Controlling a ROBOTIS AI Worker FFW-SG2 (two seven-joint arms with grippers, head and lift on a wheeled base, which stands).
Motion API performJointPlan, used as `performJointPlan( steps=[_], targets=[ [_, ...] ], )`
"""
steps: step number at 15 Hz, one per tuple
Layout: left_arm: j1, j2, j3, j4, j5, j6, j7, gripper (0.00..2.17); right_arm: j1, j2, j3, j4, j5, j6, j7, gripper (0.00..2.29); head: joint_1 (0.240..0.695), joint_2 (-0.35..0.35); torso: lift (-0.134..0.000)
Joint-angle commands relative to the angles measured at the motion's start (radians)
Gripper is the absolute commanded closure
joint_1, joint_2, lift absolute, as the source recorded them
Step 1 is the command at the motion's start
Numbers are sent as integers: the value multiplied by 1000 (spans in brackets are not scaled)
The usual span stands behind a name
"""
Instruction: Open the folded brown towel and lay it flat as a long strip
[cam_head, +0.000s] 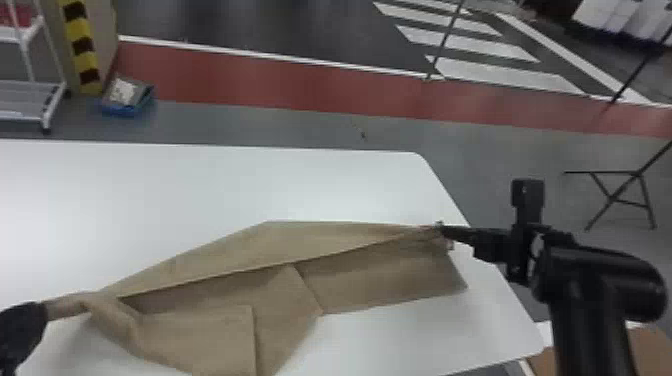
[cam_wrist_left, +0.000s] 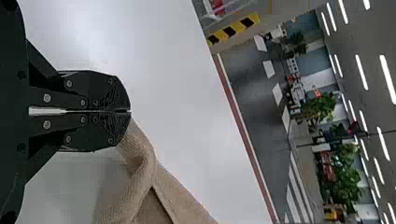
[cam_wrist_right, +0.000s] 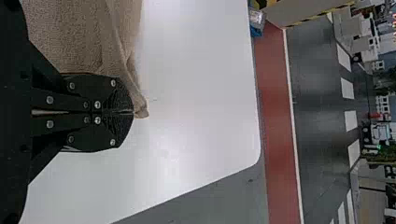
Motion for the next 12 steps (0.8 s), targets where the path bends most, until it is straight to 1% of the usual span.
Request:
performJointPlan(
  steps=[1, 3, 4, 5, 7, 10, 11, 12],
  targets=[
    [33, -13, 31, -19, -7, 19, 30, 1106, 15, 23, -4, 0, 20, -9, -4, 1386, 695, -291, -123],
    [38, -18, 56, -37, -8, 65, 75, 1099, 15, 45, -10, 0, 38, -9, -6, 1386, 695, -270, -123],
    [36, -21, 68, -42, -11, 74, 84, 1008, 15, 49, -19, 0, 43, -9, -6, 1386, 695, -259, -123],
    [34, -19, 83, -40, -13, 74, 78, 849, 15, 49, -22, 0, 46, -9, -7, 1386, 695, -236, -123],
    [34, -19, 109, -40, -10, 74, 53, 488, 15, 49, -45, 0, 49, -12, -9, 1389, 695, -222, -123],
    [33, -19, 128, -49, 10, 71, 46, 461, 19, 40, -55, 0, 44, -9, -7, 1389, 695, -221, -123],
    [30, -19, 126, -55, 29, 71, 44, 464, 20, 39, -55, 0, 41, -6, -7, 1389, 695, -221, -123],
    [13, -19, 126, -57, 82, 71, 32, 464, 26, 39, -55, -2, 40, -6, -7, 1389, 695, -222, -123]
  ],
)
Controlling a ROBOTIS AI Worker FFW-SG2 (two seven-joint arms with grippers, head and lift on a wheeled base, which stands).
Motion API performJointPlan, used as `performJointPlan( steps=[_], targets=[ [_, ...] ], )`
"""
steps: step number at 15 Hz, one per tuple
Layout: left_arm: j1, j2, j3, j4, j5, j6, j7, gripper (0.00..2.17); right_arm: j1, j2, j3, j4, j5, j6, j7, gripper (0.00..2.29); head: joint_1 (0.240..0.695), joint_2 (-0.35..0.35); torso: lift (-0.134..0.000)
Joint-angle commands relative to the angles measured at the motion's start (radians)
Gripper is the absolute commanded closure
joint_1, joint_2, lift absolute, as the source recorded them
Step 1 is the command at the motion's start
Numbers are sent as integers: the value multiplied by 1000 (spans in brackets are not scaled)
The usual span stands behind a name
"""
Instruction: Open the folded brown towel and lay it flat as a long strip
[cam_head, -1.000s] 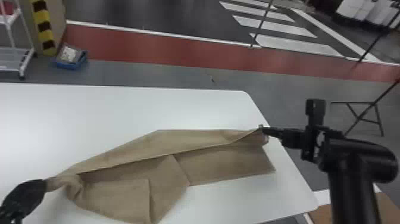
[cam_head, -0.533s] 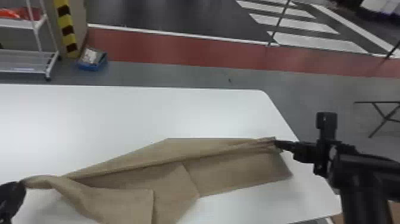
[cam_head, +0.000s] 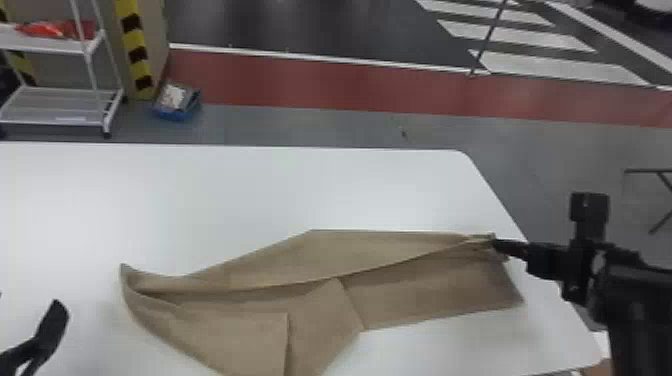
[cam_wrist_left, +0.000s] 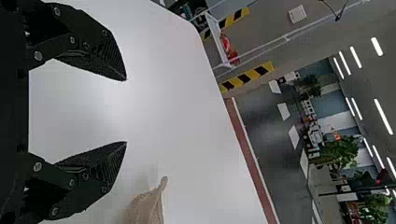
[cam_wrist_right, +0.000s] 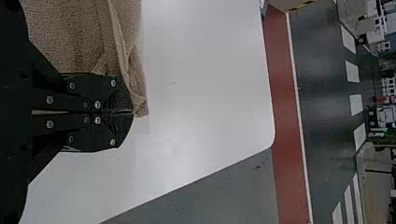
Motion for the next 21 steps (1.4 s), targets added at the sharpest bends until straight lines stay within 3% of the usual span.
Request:
performJointPlan(
  steps=[1, 3, 5, 7, 21],
  targets=[
    [-42, -1, 0, 1, 137, 6, -15, 464, 11, -1, 0, -6, -3, 2, 0, 1389, 695, -225, -123],
    [-106, -1, -2, 18, 259, 55, -34, 475, 23, -1, 12, -17, 5, 2, 0, 1389, 695, -248, -123],
    [-181, -15, -15, 41, 331, 135, -40, 485, 29, 4, 24, -25, 8, 2, 0, 1389, 695, -264, -123],
    [-244, -15, -45, 69, 322, 211, -38, 664, 29, 5, 30, -25, 9, -1, 0, 1389, 695, -272, -123],
    [-362, -14, -57, 210, 342, 273, -90, 731, -9, -6, 55, 45, 35, -93, -11, 1389, 695, -260, -123]
  ],
)
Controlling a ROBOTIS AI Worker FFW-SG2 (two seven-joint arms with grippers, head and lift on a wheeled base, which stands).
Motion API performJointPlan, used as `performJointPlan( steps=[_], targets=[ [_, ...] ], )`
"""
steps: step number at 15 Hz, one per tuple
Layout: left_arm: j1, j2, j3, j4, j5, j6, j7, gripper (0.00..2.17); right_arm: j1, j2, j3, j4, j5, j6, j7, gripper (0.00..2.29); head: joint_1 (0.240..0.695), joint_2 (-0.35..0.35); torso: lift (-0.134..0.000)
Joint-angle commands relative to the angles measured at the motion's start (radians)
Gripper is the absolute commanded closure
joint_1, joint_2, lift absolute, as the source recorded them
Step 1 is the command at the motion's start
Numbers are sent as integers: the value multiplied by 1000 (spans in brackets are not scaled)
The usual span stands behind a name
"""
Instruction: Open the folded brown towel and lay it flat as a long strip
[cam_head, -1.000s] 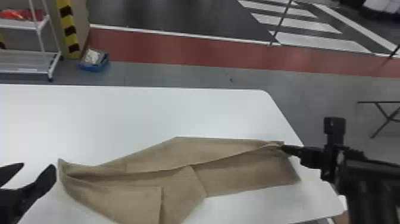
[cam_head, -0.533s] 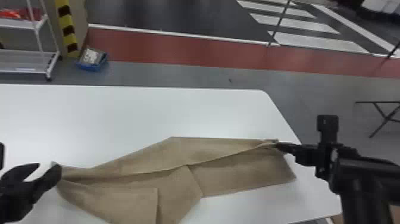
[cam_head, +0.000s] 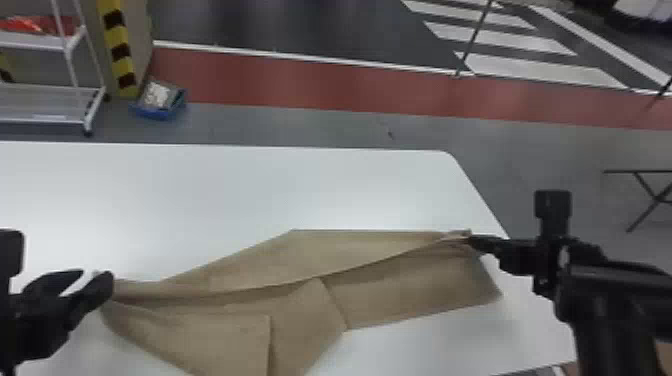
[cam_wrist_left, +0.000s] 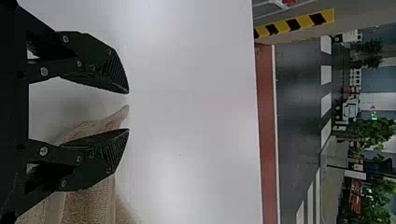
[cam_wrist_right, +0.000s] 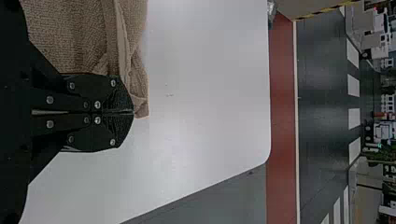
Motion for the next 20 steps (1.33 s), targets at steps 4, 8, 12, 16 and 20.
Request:
performJointPlan(
  steps=[4, 8, 12, 16, 20],
  targets=[
    [-15, 2, -2, 13, -2, 11, -7, 734, -26, -7, 0, 45, 0, -34, -3, 1389, 695, -264, -123],
    [-26, 2, -2, 13, 4, 17, -16, 731, -41, -7, 4, 63, 5, -43, -8, 1389, 695, -264, -123],
    [-33, 2, -4, 11, 13, 60, -32, 728, -53, -7, 12, 90, 12, -62, -15, 1389, 695, -265, -123],
    [-38, 3, -7, 10, 12, 103, -36, 731, -62, -7, 11, 106, 17, -80, -17, 1389, 695, -270, -123],
    [-38, 3, -4, 2, 15, 121, -58, 998, -62, -7, 11, 106, 17, -80, -17, 1389, 695, -273, -123]
  ],
)
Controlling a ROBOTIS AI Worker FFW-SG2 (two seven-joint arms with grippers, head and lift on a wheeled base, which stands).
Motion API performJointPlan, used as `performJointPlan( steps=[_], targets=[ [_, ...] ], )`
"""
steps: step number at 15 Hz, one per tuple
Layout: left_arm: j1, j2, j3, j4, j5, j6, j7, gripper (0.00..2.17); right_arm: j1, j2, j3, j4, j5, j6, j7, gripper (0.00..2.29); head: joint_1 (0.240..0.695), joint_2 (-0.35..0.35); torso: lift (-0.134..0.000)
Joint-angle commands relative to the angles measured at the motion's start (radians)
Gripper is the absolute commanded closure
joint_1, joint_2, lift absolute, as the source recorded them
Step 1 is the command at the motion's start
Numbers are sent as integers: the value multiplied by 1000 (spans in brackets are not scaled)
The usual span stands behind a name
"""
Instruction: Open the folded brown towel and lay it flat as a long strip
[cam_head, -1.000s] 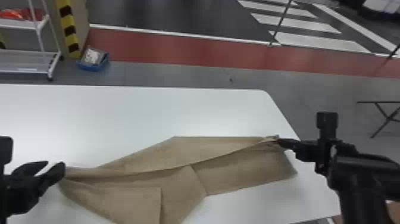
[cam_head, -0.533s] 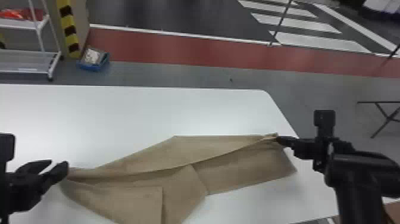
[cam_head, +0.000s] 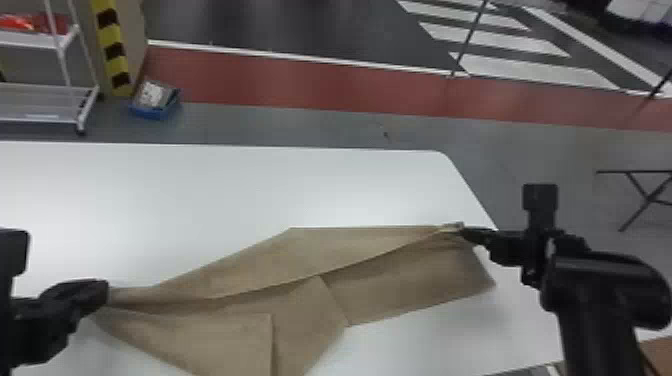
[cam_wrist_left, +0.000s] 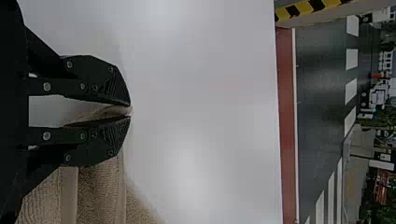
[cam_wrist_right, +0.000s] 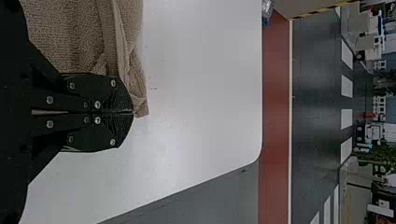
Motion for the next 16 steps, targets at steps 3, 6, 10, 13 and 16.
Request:
performJointPlan(
  steps=[3, 6, 10, 13, 16],
  targets=[
    [0, 2, 5, -16, 7, 19, -7, 1423, 0, 1, -3, 0, -5, 3, 0, 1389, 695, -278, -123],
    [20, 3, 25, -50, 22, 16, -5, 1436, 9, 1, -6, -9, -9, 3, 0, 1389, 695, -279, -123],
    [52, 0, 105, -150, 75, 10, 6, 1474, 20, 3, -5, -121, -40, 21, 6, 1389, 695, -275, -123],
    [45, 0, 243, -185, 228, 10, -4, 1474, -49, -3, -17, -178, -80, 34, 54, 1389, 695, -243, -123],
    [17, -3, 344, -199, 345, -12, -7, 1474, -106, -3, -49, -175, -121, 3, 88, 1389, 695, -205, -123]
  ],
)
